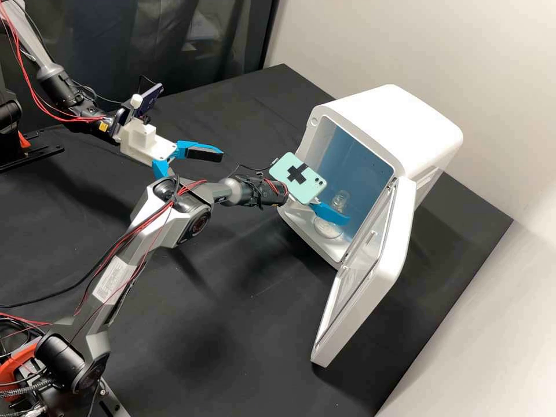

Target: Take the flask out of the incubator

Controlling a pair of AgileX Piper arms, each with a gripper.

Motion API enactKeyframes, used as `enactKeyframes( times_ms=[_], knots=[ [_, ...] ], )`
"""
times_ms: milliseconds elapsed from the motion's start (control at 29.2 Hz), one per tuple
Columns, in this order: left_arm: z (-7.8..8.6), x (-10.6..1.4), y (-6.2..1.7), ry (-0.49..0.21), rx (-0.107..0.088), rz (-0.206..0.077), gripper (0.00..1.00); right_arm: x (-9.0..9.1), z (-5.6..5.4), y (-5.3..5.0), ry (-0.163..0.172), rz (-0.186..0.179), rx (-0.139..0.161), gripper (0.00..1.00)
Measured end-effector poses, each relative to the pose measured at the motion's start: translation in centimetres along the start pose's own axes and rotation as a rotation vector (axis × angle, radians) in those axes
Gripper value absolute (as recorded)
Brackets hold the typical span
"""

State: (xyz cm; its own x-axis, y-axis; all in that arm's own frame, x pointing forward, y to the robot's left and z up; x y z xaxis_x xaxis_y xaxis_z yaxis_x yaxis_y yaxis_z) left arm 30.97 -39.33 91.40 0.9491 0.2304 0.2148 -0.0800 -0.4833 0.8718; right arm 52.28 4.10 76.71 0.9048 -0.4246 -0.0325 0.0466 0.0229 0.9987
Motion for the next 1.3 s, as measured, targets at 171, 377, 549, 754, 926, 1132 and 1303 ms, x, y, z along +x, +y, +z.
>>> enactKeyframes(
  times_ms=[171, 377, 549, 754, 926, 1132, 1303],
  knots=[
    [0.0, 0.0, 0.0, 0.0, 0.0, 0.0, 1.0, 0.5, 1.1, 0.4, 0.012, -0.037, 0.074, 1.0],
    [0.0, 0.0, 0.0, 0.0, 0.0, 0.0, 1.0, 0.5, 2.0, 0.7, 0.038, -0.063, 0.105, 1.0],
    [0.2, 0.0, -0.05, -0.005, 0.0, -0.002, 1.0, -0.1, 2.4, 1.7, 0.057, -0.07, 0.137, 1.0],
    [0.2, 0.0, -0.05, -0.006, 0.003, -0.002, 1.0, -0.2, 3.2, 2.8, 0.054, -0.056, 0.156, 1.0],
    [0.2, -0.1, 0.09, -0.008, 0.003, 0.002, 1.0, -0.2, 4.2, 3.6, 0.036, -0.047, 0.162, 1.0],
    [0.2, -0.1, 0.09, -0.008, 0.003, 0.002, 1.0, -0.1, 4.6, 3.9, 0.028, -0.04, 0.15, 1.0],
    [0.2, -0.1, 0.09, -0.008, 0.003, 0.002, 1.0, -0.1, 4.6, 3.9, 0.028, -0.034, 0.133, 1.0]
  ],
)
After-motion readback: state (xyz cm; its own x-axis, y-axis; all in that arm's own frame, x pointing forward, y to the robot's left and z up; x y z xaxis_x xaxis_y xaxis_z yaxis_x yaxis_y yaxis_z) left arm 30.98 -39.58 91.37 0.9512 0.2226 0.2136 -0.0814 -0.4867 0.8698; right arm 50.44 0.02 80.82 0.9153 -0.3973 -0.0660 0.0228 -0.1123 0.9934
